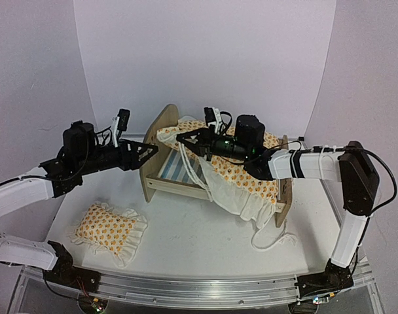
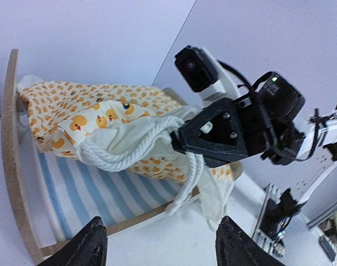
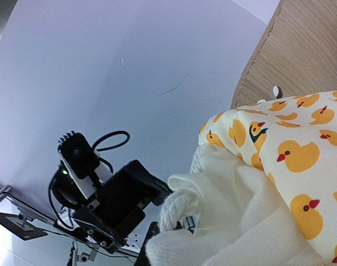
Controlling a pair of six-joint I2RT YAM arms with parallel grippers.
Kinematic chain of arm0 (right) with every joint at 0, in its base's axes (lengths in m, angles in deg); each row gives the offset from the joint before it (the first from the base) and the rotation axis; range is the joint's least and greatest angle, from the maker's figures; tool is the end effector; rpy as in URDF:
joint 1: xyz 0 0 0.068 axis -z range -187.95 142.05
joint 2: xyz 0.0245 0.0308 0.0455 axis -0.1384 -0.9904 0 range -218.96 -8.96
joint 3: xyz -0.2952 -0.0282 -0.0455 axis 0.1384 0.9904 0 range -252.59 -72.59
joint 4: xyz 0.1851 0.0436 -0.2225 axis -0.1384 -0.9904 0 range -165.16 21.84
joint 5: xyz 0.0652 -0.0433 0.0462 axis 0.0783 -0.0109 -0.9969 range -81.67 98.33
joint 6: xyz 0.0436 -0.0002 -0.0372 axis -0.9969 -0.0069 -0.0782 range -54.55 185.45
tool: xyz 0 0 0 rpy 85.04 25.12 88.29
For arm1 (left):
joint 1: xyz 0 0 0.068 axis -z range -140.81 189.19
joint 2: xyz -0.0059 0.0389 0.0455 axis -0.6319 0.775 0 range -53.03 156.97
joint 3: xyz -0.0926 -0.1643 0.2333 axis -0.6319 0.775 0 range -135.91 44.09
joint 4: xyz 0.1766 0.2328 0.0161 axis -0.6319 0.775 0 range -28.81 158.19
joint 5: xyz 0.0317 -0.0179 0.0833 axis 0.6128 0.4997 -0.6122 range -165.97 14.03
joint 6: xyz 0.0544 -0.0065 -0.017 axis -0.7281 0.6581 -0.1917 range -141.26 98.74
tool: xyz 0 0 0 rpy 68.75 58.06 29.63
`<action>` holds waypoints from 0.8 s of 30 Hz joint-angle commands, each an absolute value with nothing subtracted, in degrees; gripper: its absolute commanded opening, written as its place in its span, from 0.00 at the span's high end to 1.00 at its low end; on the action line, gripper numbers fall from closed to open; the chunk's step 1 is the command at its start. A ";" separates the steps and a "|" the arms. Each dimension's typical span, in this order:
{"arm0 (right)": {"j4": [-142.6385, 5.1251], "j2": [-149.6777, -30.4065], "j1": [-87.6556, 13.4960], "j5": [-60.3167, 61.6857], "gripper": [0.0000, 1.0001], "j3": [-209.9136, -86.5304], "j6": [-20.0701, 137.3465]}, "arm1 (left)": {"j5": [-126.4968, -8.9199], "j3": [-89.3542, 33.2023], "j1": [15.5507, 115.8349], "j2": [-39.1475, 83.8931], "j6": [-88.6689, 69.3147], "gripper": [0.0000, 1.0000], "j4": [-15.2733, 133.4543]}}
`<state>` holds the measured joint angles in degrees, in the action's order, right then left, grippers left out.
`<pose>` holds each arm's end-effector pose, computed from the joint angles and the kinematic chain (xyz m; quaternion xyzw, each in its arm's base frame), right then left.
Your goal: Set up the pet bed
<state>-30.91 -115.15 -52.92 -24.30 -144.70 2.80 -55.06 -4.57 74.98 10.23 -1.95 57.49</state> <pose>0.3195 0.3500 0.2938 -0.1002 0.6831 0.6767 0.2559 0.2209 -0.1771 0.3411 0.2231 0.7339 -0.4136 0.4905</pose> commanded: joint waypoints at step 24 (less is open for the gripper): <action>-14.61 -116.65 -52.51 -28.30 1.00 -143.08 -8.24 | -38.51 -5.87 78.35 29.48 3.92 0.63 25.82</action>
<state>-20.57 -116.88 -52.55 -27.12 -142.69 -7.45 -38.47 -2.76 78.31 28.22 5.05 28.99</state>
